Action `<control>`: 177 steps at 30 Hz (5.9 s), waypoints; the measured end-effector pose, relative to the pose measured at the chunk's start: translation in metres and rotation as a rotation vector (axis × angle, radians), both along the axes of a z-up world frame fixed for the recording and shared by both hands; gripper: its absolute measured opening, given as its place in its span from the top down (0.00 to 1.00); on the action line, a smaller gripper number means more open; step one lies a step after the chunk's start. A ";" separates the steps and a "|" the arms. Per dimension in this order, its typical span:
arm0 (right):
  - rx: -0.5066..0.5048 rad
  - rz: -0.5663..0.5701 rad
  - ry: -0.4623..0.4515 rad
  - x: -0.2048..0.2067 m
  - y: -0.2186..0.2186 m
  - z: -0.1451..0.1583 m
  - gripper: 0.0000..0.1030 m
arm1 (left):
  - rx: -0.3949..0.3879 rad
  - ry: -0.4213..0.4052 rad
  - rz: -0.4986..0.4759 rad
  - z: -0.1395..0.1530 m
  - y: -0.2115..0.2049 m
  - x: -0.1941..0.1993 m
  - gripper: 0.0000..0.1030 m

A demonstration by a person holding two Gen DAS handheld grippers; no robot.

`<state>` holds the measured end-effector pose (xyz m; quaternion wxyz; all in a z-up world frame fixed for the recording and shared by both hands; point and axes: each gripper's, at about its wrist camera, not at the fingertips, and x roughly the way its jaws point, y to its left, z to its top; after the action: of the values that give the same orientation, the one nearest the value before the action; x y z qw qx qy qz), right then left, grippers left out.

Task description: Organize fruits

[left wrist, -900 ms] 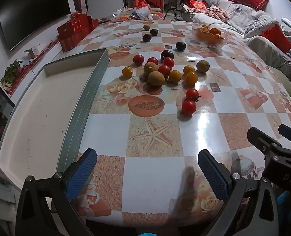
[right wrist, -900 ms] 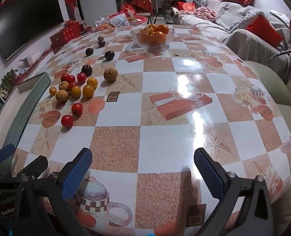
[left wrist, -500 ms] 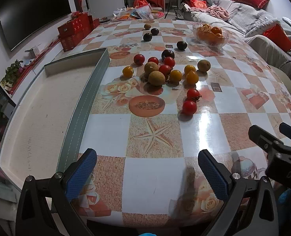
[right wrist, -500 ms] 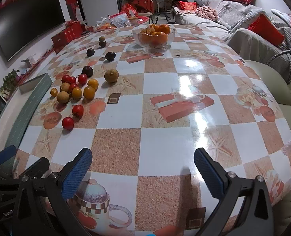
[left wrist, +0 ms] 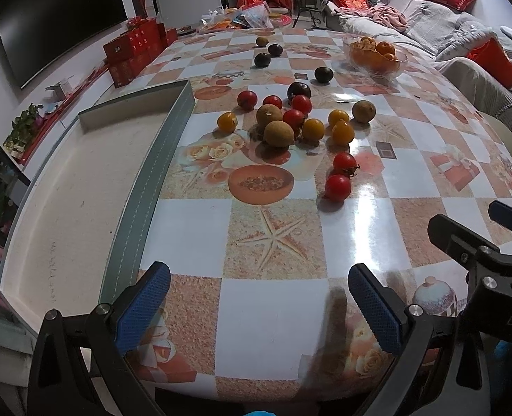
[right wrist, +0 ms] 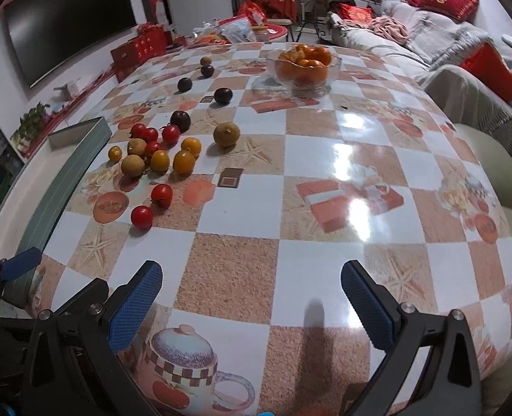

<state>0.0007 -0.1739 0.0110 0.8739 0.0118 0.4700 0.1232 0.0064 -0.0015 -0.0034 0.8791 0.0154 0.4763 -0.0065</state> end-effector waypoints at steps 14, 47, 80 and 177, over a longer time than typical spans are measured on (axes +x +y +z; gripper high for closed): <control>-0.018 0.010 0.011 0.012 0.000 0.000 0.00 | -0.005 0.011 0.017 -0.003 0.004 0.012 0.00; -0.006 -0.014 0.027 0.027 -0.014 -0.006 0.00 | -0.025 0.056 0.005 -0.006 -0.012 0.030 0.00; -0.013 0.221 0.010 0.129 0.035 -0.024 0.25 | -0.084 0.082 -0.052 -0.018 -0.044 0.083 0.02; 0.104 0.514 -0.109 0.014 0.233 0.059 0.16 | 0.031 -0.033 0.223 0.014 0.203 0.029 0.22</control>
<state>0.0144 0.0587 0.0701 0.8362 -0.0698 0.4027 0.3657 0.0350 0.2013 0.0110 0.8818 -0.0239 0.4605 0.0990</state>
